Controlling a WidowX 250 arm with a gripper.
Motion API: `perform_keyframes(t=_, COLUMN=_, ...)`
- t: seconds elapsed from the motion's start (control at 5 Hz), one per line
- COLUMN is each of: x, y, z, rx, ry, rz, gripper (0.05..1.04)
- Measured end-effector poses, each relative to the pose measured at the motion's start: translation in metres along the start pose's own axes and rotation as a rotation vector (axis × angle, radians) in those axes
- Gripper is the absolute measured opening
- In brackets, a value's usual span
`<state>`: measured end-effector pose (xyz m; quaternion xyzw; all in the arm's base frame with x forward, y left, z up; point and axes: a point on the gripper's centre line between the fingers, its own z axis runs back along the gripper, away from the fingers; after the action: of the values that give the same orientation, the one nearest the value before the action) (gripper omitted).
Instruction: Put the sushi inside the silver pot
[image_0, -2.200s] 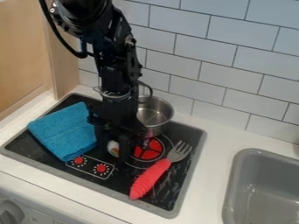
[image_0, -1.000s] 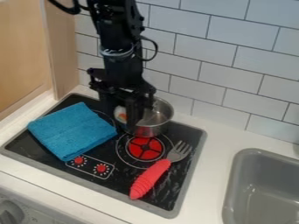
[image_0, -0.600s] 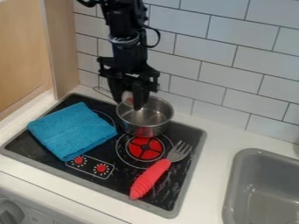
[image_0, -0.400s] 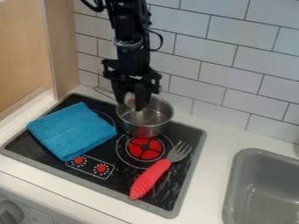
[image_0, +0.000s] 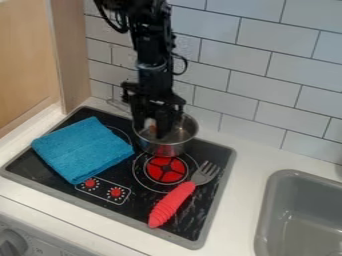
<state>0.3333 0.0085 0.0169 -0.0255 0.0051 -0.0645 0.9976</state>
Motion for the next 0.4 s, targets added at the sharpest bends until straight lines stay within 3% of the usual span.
perform_keyframes(t=0.2, x=0.0008, y=0.0005, z=-0.0057, rx=-0.002, ry=0.011, rz=0.004, gripper=0.497)
perform_keyframes(t=0.4, x=0.0025, y=0.0010, z=-0.0105, rx=-0.003, ry=0.020, rz=0.003, gripper=0.577)
